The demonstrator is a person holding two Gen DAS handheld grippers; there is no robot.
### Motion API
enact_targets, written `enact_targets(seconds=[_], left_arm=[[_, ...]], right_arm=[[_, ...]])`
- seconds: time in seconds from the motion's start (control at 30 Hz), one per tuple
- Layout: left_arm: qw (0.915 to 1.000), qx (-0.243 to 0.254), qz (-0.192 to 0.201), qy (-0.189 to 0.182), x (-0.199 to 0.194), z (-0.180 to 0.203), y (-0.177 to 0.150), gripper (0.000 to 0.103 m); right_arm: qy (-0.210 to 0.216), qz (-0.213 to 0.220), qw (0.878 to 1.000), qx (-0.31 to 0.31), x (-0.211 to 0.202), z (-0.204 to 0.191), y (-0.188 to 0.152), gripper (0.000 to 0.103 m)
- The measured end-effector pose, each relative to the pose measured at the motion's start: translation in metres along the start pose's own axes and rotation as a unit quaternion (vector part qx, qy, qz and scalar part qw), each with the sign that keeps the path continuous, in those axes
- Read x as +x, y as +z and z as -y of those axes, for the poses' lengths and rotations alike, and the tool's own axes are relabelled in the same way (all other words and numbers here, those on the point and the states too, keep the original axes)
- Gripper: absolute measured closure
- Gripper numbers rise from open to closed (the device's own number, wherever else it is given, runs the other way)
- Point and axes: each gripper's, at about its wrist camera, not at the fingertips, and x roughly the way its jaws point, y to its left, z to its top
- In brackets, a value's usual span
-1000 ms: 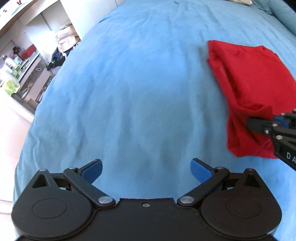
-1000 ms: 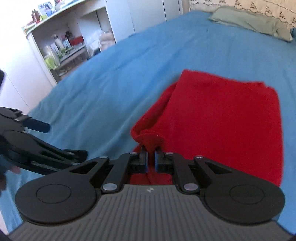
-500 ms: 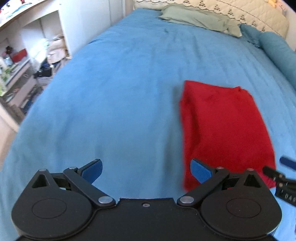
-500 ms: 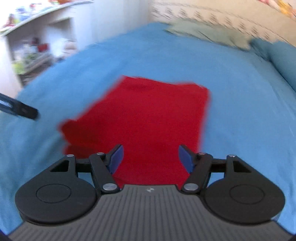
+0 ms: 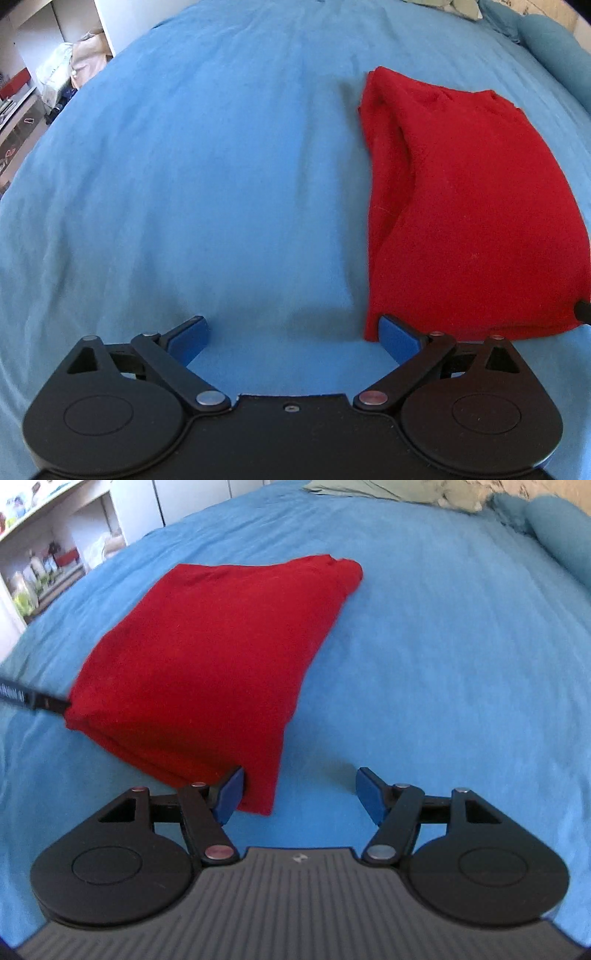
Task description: Fold small clothes
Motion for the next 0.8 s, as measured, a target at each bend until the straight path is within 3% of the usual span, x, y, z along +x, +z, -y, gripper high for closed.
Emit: enact_targets(seconds=[0.13,0.27,0.33,0.5,0.57,0.8], left_arm=[[0.9998,0.020,0.002,0.006,-0.009,0.001,0.007,0.003],[0.9965,0.020,0.060,-0.055,-0.044,-0.002,0.028,0.000],[0.9941,0.036,0.070,-0.074,-0.047,0.002,0.047,0.000],[0.9864,0.018,0.044,-0.158,-0.011,0.010,0.088,0.002],[0.9859,0.011,0.029,-0.165,0.008,0.013,0.095,0.014],[0.9811,-0.002,0.008,-0.193,0.039,0.018,0.112,0.019]], right_arm=[[0.003,-0.004,1.000,0.002,0.002,-0.002,0.004,0.020],[0.028,-0.005,1.000,0.009,-0.017,0.005,0.020,0.017],[0.049,-0.008,0.999,0.013,-0.026,0.010,0.036,0.008],[0.084,-0.005,0.995,0.056,-0.019,0.032,0.081,0.006],[0.086,-0.016,0.993,0.080,-0.004,0.041,0.093,0.006],[0.109,-0.040,0.981,0.153,0.042,0.056,0.099,0.009]])
